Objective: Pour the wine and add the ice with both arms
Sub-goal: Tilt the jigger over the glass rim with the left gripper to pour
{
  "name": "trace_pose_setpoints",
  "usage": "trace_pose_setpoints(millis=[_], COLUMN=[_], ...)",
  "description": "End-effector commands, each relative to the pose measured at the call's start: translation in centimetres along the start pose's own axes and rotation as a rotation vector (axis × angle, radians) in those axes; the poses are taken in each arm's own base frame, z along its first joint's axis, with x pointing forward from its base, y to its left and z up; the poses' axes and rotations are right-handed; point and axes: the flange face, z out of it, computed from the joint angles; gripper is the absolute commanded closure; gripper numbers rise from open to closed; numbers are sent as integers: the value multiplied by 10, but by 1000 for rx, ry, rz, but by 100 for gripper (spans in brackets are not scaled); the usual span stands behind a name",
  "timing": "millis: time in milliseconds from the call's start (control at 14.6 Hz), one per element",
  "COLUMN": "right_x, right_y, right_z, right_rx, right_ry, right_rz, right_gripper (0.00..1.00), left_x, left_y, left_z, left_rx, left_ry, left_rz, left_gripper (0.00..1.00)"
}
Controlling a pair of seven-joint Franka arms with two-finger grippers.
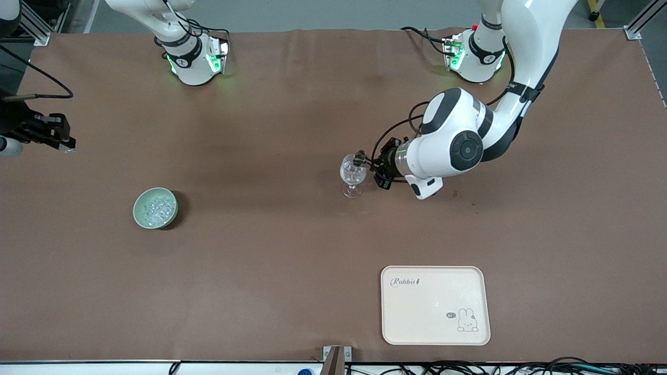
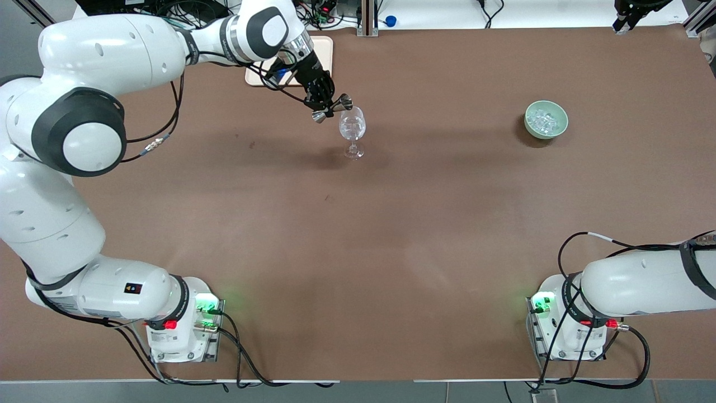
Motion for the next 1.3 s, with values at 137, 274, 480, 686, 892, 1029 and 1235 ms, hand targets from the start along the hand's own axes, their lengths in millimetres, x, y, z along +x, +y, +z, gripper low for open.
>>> trace_pose_setpoints(millis=[137,274,480,686,892,1029,1235], right_x=[-2,-2,-2,-2,-2,-2,-2], right_y=[0,0,0,0,0,0,-1], right_z=[-2,-2,-2,-2,-2,-2,-2], right_rx=[13,13,13,13,13,13,12], right_ry=[-1,-2,-1,-1,-1,-1,2], right_rz=[14,14,14,14,14,14,12], right_gripper=[92,92,92,92,92,92,92], left_x=[-7,-7,-15,-16,-13,-9,-9], left_y=[2,2,0,-1,2,4,10], left_z=[-6,-6,-1,1,0,-4,-16], left_rx=[-22,-21,-15,-26,-28,-30,-28], left_ry=[26,28,34,87,83,71,-17], left_rz=[-10,-13,-10,-15,-27,-27,-18], left_gripper=[99,99,99,99,99,99,99])
